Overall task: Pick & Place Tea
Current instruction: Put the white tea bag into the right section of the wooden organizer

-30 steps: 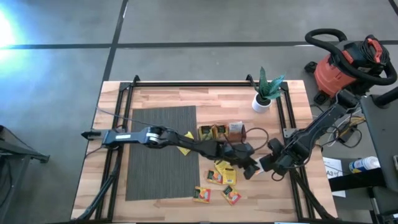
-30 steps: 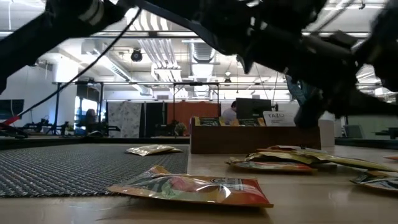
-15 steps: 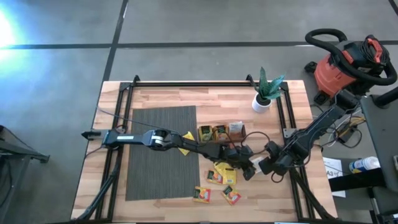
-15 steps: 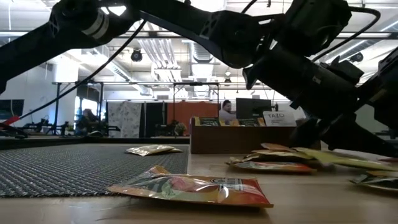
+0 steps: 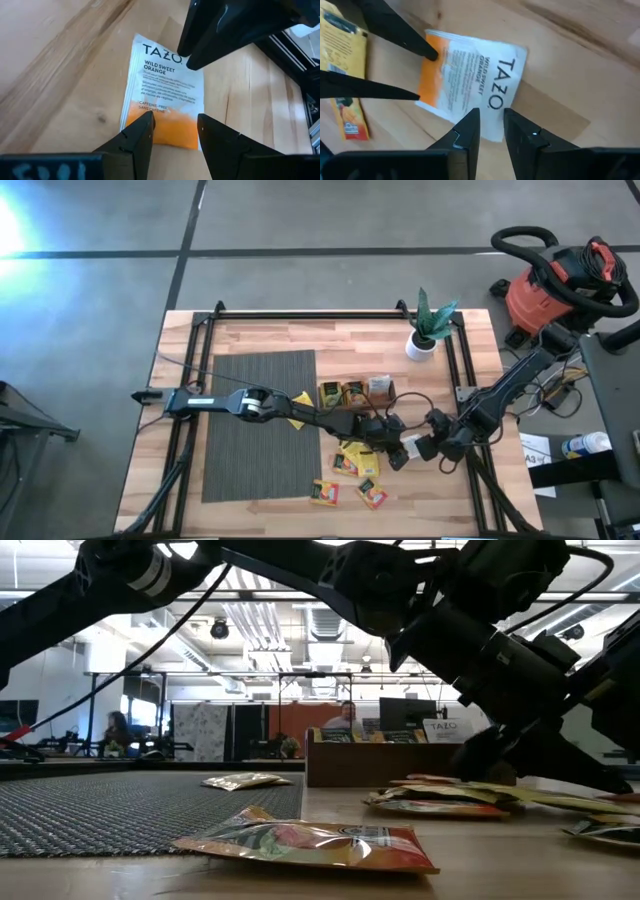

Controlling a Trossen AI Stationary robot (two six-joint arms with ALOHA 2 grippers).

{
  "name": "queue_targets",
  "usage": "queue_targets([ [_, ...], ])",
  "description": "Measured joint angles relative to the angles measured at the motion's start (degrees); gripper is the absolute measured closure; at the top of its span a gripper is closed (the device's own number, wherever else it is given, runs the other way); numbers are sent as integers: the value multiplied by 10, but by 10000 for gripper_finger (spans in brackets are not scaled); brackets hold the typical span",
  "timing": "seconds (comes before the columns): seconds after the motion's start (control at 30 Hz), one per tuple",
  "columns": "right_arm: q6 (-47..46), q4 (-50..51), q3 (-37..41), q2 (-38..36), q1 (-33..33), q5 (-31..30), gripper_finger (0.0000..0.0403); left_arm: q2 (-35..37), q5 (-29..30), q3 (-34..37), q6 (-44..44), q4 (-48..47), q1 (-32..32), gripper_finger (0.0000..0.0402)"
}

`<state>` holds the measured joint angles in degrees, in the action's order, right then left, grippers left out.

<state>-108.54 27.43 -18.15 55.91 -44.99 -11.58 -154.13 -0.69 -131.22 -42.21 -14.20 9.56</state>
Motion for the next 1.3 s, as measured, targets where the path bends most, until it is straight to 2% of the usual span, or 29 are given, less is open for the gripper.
queue_targets([
  [0.17,-1,-7,2,4,-1,-23,300,0,1,1,-4,4,2,243],
  [0.4,-5,-118,37,28,-2,-36,288,0,-2,2,-5,7,3,243],
  [0.53,10,-133,40,34,-2,-68,288,0,-3,2,-11,7,3,243],
  [0.63,28,-127,34,35,-1,-92,298,0,-3,3,-13,7,3,243],
  [1.0,84,-128,23,34,-1,-97,376,20,12,5,0,-8,8,243],
  [1.17,159,-109,-8,30,-1,-98,392,58,53,8,6,-67,13,243],
  [1.3,223,-10,-56,21,-1,-106,393,108,116,7,27,-126,23,243],
])
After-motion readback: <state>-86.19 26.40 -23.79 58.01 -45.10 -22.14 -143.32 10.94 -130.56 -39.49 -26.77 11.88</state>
